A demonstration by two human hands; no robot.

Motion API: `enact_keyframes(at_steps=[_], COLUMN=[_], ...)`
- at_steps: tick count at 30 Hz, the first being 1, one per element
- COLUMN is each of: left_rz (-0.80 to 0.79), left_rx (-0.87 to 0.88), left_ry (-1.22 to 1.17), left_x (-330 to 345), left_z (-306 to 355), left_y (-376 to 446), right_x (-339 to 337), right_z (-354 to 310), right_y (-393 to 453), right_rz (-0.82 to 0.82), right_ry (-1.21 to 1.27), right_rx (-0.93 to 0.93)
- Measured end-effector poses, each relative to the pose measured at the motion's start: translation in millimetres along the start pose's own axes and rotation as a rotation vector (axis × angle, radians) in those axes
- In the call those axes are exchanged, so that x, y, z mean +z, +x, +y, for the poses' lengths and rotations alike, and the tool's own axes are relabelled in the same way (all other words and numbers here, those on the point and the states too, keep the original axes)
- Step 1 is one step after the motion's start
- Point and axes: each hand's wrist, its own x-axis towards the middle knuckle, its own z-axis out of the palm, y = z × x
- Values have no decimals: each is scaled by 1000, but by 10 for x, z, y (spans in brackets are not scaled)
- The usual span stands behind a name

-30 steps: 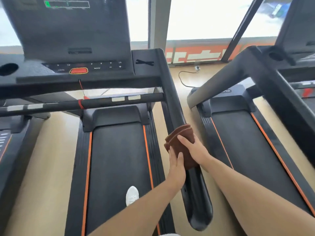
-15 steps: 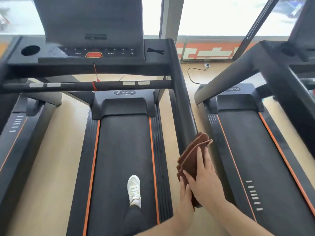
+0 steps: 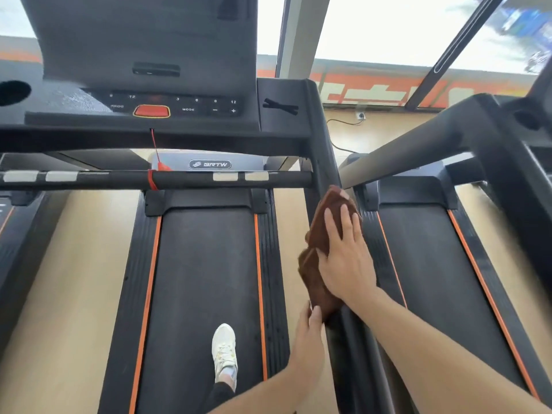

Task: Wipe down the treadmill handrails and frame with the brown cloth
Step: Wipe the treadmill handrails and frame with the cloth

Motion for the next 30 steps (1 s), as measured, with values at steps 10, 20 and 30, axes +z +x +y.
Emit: enact_keyframes(at_steps=[10, 20, 30], left_rz=[65, -8, -99], left_rx=[-106, 79, 151], left_ry=[-110, 236, 393], left_x=[-729, -1224, -822], left_z=[648, 670, 207], left_y=[887, 669, -13], right_x=[-372, -552, -374], right_z=[-316, -145, 202], right_y=[1798, 2004, -134], right_rz=[11, -85, -165], right_ry=[253, 715, 1232], right_rx=[321, 470, 848])
